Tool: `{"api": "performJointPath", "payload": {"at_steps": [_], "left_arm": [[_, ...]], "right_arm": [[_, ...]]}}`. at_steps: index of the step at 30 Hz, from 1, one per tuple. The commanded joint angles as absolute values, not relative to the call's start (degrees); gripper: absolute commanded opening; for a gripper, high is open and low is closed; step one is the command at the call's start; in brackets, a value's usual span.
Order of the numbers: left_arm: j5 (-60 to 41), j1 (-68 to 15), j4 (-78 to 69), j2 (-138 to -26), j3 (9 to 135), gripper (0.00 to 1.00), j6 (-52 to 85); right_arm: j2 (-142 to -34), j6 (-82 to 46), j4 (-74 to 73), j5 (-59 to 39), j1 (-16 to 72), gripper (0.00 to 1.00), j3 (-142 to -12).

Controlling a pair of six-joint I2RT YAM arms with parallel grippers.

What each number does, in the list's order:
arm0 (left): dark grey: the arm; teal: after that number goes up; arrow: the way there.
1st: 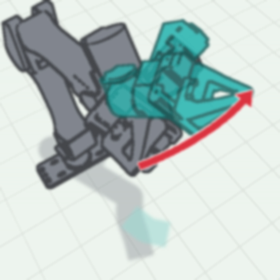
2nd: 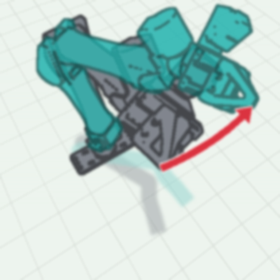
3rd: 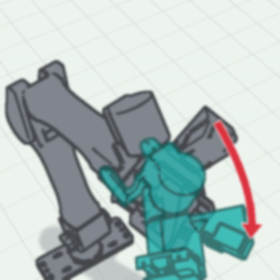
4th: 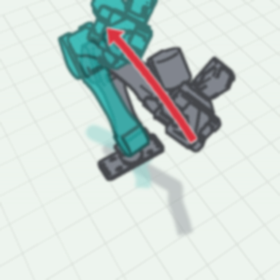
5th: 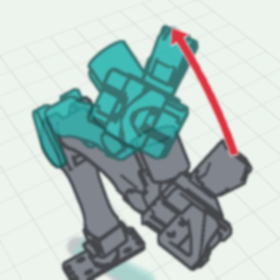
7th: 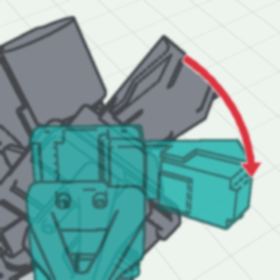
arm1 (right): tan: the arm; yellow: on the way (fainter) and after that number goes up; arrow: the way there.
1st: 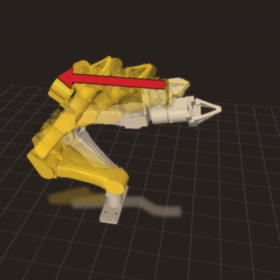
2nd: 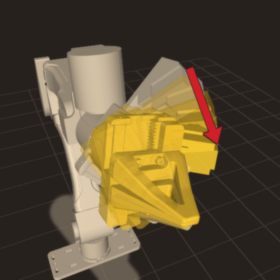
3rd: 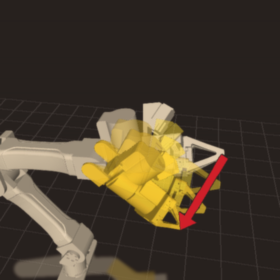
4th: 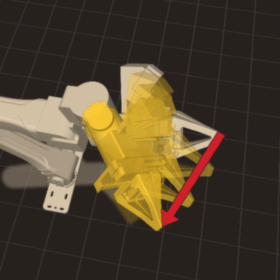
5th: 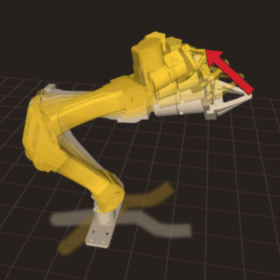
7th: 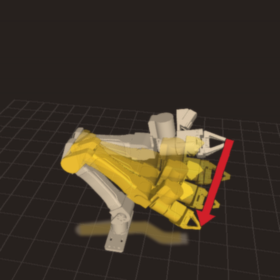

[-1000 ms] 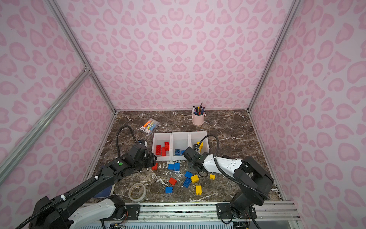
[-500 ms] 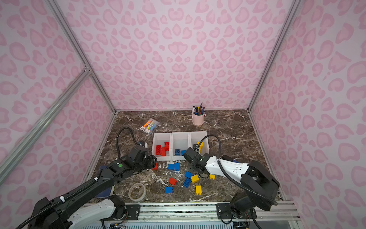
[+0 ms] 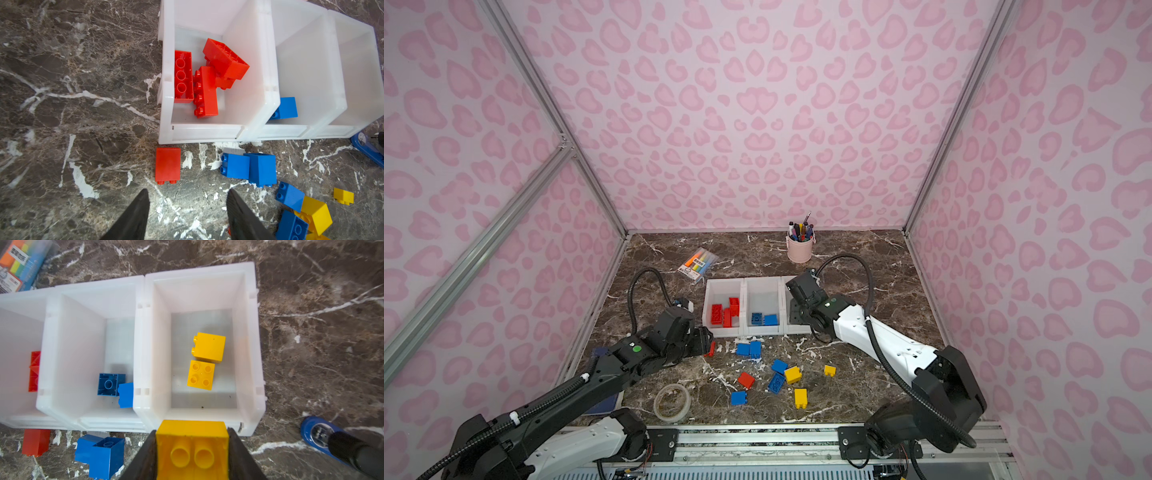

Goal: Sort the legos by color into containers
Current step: 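Drop the yellow brick into the far compartment with the right gripper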

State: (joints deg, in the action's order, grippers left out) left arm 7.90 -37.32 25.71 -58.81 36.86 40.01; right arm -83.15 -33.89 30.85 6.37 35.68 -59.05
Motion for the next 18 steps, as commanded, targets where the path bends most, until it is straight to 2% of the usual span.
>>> {"api": "performJointPath", "payload": {"at_steps": [1,7,13,18], "left_arm": [[8.3,-37.7,26.4,-58.1,36.3,0.62,41.0],[9.0,-38.4,26.8,-56.7,35.4,0.62,41.9],[9.4,-38.7,27.4,-56.0,35.1,0.62,42.1],[9.4,-38.8,27.3,-55.9,34.8,0.62,42.3]], "right_arm": [[-86.3,-31.3,28.6,2.8,34.6,0.42,-60.3],[-91.1,-30.9,26.5,0.5,32.7,0.44,-63.4],[-93.1,-30.5,27.1,0.0,32.3,0.63,-66.1],[-91.8,-30.9,27.3,-0.1,32.3,0.67,-65.6]]}}
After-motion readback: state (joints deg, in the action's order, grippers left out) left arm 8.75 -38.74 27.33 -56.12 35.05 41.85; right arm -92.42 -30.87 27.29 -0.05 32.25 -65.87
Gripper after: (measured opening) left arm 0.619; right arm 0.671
